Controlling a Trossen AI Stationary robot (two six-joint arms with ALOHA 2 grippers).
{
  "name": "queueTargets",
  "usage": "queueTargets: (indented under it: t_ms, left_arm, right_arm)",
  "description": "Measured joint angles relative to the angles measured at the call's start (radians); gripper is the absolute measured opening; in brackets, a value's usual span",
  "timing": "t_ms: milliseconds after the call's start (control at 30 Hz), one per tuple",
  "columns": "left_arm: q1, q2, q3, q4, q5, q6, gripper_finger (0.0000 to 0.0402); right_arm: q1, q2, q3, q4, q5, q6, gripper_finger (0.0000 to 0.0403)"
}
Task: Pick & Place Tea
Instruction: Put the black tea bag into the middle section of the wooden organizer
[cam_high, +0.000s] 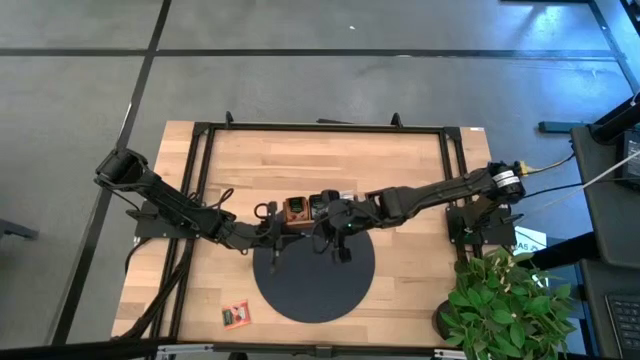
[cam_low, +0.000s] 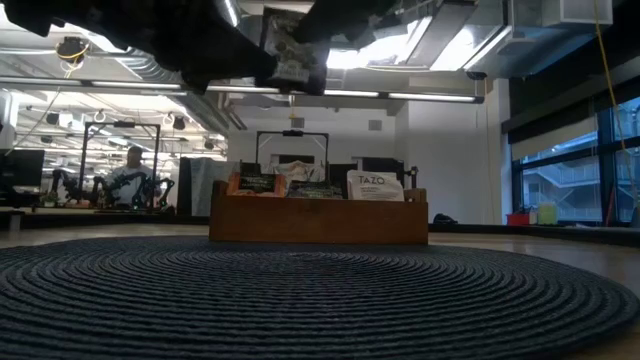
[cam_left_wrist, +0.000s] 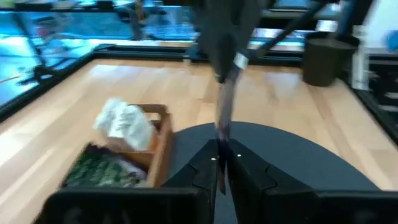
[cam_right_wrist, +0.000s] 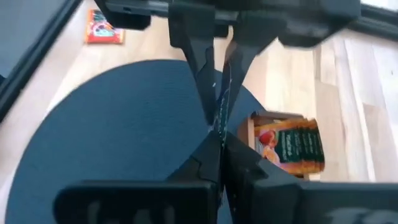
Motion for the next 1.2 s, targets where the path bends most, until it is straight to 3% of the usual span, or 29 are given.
queueTargets:
  t_ms: [100,267,467,667,1200]
  left_arm:
    - [-0.001,0.0,0.0,0.0,-0.049,-0.026,0.0036]
    - [-0.044,0.0,0.0,-0.007,-0.045,0.023,0.0058]
    - [-0.105,0.0,0.0,-0.007,-0.082,0.034,0.0071]
    - [-0.128,0.0,0.0,-0.007,-0.085,0.034,0.0071]
    - [-0.111,0.0,0.0,-0.008,-0.104,0.034,0.007]
  right_arm:
    - [-0.014,0.0,-0.005,-0.013,0.003,0.004,0.0013]
    - [-0.069,-0.001,-0.024,-0.091,-0.043,0.003,0.0009]
    - [-0.153,-0.001,-0.13,-0.01,-0.044,-0.083,0.0005]
    - [-0.217,0.008,-0.255,0.195,-0.044,-0.152,0.0006]
    - [-0.229,0.013,-0.415,0.364,-0.106,-0.123,0.0008]
